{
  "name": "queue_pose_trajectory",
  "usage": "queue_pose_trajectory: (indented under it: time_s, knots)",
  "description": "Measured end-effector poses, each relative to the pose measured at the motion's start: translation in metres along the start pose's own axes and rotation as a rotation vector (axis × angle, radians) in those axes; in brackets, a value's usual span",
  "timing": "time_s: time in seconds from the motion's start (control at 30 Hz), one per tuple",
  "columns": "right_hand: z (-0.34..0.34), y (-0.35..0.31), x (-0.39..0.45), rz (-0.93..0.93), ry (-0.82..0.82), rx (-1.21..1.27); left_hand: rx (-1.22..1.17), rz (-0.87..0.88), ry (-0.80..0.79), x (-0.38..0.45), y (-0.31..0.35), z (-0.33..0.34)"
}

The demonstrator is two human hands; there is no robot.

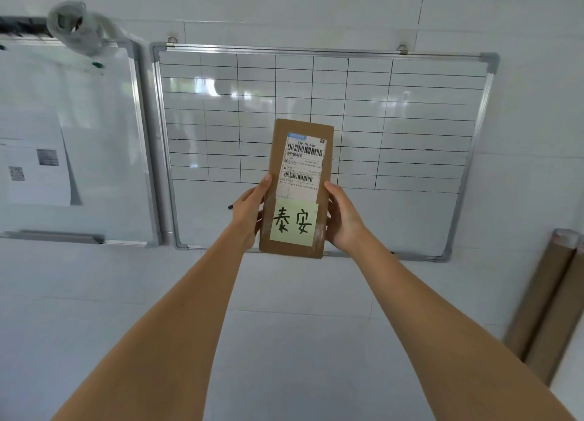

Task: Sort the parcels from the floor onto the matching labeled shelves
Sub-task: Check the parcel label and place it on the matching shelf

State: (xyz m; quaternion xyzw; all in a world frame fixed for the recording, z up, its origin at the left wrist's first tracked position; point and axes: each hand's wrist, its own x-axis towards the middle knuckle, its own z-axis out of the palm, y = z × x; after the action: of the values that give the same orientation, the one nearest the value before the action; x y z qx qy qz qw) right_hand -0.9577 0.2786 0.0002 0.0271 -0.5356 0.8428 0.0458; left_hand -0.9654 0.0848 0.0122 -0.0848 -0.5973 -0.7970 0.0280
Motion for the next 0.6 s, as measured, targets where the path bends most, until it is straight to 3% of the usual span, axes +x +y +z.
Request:
queue_pose_trajectory:
  time_s: [0.3, 0.6]
  knots:
    - [0.042, 0.037, 0.004, 0.082, -0.002, -0.062, 0.064, -0.011, 0.129, -0.008, -0.009, -0.043]
    - [0.117, 0.083, 0.007, 0.147, -0.118, -0.049, 0.073, 0.059, 0.289, -0.026, 0.007, -0.118]
